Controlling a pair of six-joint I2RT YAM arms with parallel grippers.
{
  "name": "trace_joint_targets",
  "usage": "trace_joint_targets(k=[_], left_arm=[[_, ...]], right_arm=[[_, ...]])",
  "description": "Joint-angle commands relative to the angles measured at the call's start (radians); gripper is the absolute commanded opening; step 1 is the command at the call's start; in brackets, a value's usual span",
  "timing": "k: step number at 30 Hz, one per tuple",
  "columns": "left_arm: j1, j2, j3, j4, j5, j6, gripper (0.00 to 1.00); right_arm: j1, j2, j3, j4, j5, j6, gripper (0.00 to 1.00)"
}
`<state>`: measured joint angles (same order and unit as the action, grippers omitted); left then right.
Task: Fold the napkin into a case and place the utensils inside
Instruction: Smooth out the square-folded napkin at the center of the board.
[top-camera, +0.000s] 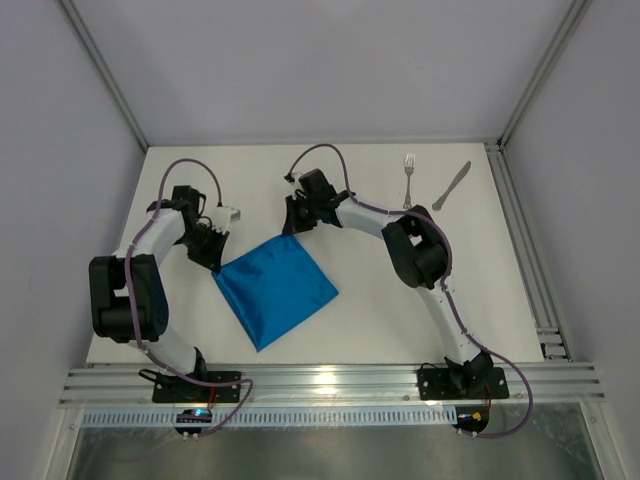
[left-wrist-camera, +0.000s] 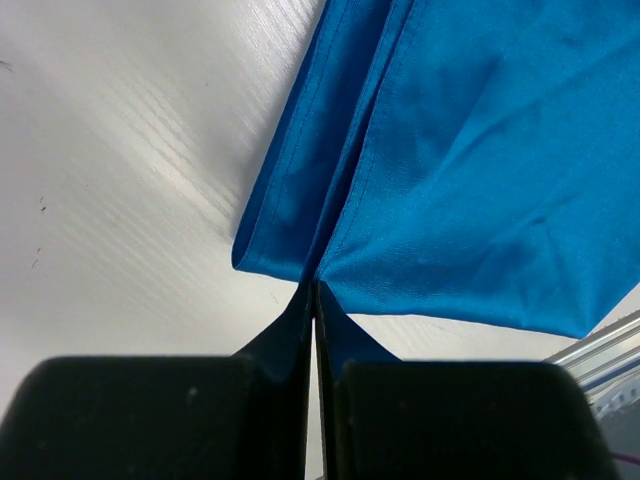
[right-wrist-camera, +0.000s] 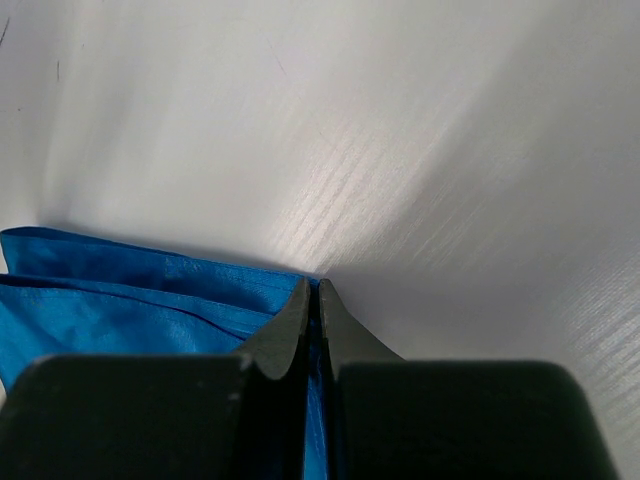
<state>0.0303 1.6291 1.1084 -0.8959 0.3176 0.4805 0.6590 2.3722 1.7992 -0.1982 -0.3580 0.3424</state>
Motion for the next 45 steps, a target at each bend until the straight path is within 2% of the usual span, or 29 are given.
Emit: trace_joint_targets(k=[1, 10, 21, 26, 30, 33, 38, 41, 45], left_arm=[[0.023, -0.023, 0.027, -0.014, 0.009, 0.035, 0.00], [0.046, 0.035, 0.039, 0.029, -0.008, 0.053, 0.00], [0.048, -0.003, 0.076, 0.052, 0.025, 0.070, 0.00], [0.048, 0.034, 0.082, 0.054, 0.035, 0.073, 0.00], [0.048, 0.034, 0.082, 0.058, 0.037, 0.072, 0.00], [0.048, 0.034, 0.085, 0.060, 0.032, 0.069, 0.03], [0.048, 0.034, 0.080, 0.081, 0.003, 0.049, 0.07], [0.051, 0.038, 0.080, 0.103, -0.038, 0.029, 0.07], [0.059, 0.049, 0.085, 0.121, -0.061, 0.004, 0.13]], right_arm=[[-0.007, -0.024, -0.031, -0.052, 0.048, -0.045, 0.04], [-0.006, -0.030, -0.035, -0.055, 0.040, -0.054, 0.04], [-0.006, -0.041, -0.034, -0.064, 0.037, -0.069, 0.04], [-0.007, -0.077, -0.031, -0.076, 0.045, -0.072, 0.24], [-0.013, -0.117, 0.003, -0.089, 0.040, -0.085, 0.30], [-0.013, -0.082, 0.075, -0.148, 0.063, -0.100, 0.36], [-0.012, -0.021, 0.079, -0.162, 0.062, -0.028, 0.38], [-0.010, -0.033, 0.030, -0.118, 0.036, 0.000, 0.39], [-0.010, -0.068, -0.018, -0.086, 0.017, 0.001, 0.39]])
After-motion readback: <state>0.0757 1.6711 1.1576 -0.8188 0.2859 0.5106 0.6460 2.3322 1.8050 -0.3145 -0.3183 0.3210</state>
